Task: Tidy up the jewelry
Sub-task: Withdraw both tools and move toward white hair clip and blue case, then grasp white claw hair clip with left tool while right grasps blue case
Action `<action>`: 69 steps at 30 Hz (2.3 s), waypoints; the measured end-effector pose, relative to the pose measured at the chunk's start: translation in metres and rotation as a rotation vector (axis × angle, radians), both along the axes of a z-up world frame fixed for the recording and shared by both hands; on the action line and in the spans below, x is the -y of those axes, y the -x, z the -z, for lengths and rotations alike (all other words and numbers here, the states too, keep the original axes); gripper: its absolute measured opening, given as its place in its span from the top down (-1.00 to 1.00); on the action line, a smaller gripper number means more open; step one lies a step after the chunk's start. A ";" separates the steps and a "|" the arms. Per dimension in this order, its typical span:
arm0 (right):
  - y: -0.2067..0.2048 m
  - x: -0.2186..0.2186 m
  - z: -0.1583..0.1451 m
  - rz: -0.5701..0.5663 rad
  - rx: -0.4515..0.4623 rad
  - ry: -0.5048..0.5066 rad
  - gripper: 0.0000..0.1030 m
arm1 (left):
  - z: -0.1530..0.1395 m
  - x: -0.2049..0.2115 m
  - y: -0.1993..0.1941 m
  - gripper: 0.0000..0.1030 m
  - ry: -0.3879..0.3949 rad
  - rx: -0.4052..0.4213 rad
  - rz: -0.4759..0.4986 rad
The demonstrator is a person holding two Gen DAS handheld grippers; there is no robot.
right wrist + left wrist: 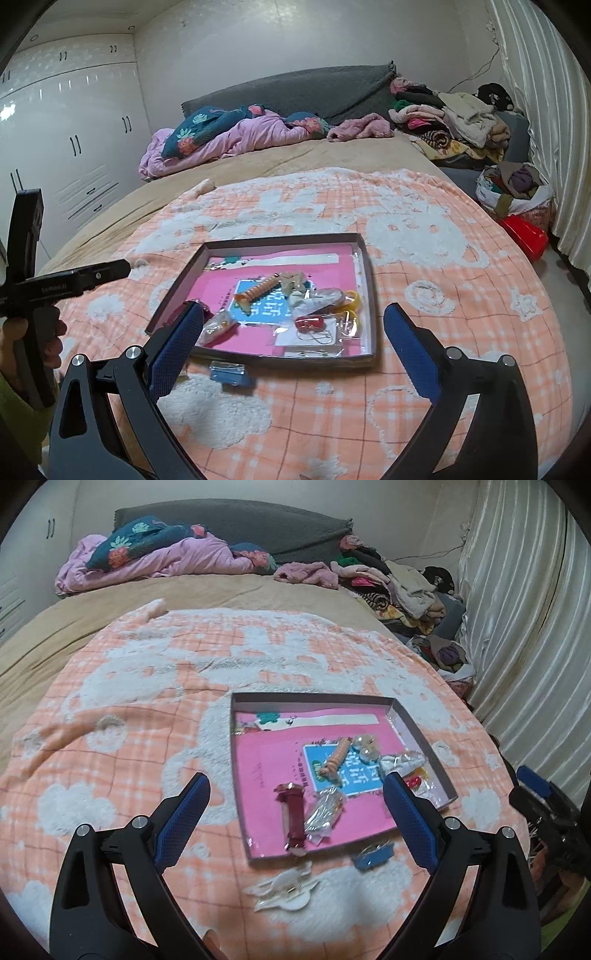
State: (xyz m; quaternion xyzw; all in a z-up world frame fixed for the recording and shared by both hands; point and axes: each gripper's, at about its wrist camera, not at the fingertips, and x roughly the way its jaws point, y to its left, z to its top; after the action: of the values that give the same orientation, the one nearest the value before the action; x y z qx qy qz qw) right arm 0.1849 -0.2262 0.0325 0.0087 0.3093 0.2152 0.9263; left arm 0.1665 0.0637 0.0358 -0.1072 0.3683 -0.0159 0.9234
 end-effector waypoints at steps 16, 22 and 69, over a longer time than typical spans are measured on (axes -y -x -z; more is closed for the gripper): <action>0.009 -0.035 0.022 -0.071 -0.043 0.062 -0.89 | 0.031 -0.025 0.027 -0.70 -0.001 -0.077 -0.039; 0.009 -0.048 0.042 -0.098 -0.095 0.073 -0.89 | 0.051 -0.024 0.033 -0.70 -0.008 -0.130 -0.022; -0.011 -0.054 0.102 -0.142 -0.319 0.035 0.07 | 0.118 0.021 0.017 0.19 -0.053 -0.216 0.147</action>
State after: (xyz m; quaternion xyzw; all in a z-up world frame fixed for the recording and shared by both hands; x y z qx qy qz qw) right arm 0.1959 -0.1723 -0.0692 0.0049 0.4557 0.2706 0.8480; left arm 0.1495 0.0423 -0.0821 -0.0566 0.4727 -0.0619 0.8772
